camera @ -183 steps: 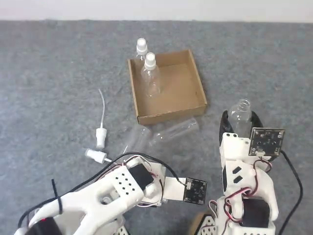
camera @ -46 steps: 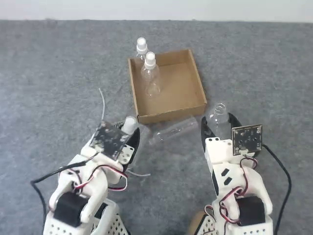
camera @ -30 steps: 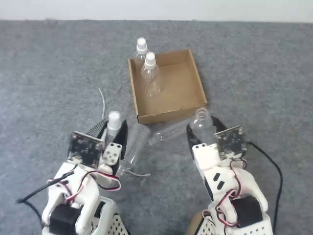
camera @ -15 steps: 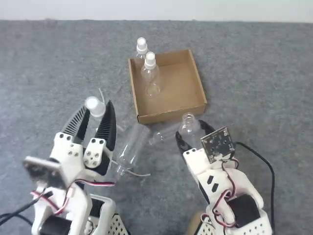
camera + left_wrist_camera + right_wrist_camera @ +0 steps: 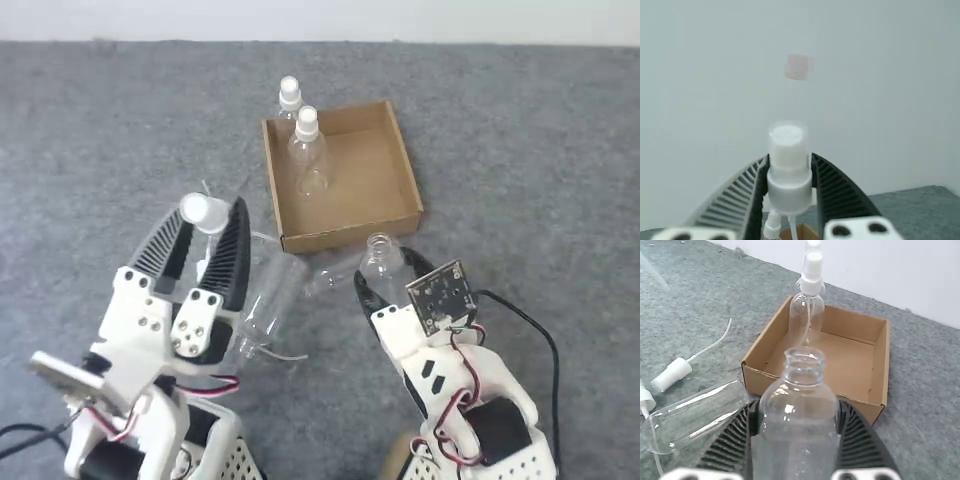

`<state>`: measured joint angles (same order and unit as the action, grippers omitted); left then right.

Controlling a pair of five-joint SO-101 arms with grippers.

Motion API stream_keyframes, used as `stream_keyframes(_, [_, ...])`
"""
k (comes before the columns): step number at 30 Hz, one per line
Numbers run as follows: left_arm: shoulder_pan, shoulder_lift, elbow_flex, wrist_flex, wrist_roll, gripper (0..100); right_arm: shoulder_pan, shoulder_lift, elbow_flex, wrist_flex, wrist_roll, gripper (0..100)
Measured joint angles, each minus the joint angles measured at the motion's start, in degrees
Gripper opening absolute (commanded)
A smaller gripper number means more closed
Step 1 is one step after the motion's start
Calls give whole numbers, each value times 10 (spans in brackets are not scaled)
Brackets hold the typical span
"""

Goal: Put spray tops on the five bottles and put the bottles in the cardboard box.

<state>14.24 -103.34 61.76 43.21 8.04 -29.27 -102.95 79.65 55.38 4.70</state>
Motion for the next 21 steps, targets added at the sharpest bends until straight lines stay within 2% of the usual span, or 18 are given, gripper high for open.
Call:
stream_keyframes(7, [29,0,0,-26,0,12,-16,2,62,-82,1,41])
stream_keyframes(14, [29,0,0,-28,47,12,-46,2,115,-154,63,41])
stream_keyframes(21, [30,0,0,-28,53,12,-71,2,143,-203,92,41])
